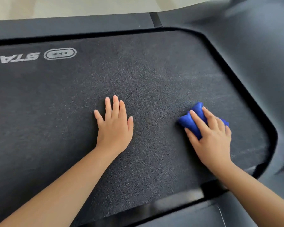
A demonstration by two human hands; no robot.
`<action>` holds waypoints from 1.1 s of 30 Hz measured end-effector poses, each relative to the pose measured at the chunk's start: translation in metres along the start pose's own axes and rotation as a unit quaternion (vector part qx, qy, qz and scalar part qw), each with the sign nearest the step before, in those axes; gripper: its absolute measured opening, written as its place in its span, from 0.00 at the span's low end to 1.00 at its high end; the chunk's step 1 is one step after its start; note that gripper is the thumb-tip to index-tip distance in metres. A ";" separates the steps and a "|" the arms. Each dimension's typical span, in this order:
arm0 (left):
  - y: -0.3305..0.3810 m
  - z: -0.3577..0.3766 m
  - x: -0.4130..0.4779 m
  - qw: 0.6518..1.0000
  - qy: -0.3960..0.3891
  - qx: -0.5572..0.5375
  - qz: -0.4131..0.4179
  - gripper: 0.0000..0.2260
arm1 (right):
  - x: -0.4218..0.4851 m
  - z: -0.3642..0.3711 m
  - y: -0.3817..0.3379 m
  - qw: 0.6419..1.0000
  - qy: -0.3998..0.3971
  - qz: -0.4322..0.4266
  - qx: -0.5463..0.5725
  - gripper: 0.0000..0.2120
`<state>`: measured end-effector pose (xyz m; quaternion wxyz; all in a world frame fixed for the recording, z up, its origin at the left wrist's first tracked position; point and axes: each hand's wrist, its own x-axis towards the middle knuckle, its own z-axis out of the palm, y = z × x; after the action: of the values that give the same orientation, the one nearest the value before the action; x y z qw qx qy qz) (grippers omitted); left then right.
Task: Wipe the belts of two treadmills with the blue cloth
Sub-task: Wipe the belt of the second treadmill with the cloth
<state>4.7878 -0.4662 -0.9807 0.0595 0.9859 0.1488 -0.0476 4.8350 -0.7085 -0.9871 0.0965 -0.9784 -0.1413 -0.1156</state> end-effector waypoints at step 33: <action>-0.002 0.010 0.005 0.995 0.080 -0.064 0.009 0.24 | -0.049 -0.005 -0.043 0.988 -0.018 -0.148 0.036 0.24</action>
<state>4.7907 -0.4642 -0.9909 0.1110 0.9820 0.1471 0.0419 4.7751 -0.6817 -0.9882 0.1109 -0.9447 -0.2901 -0.1053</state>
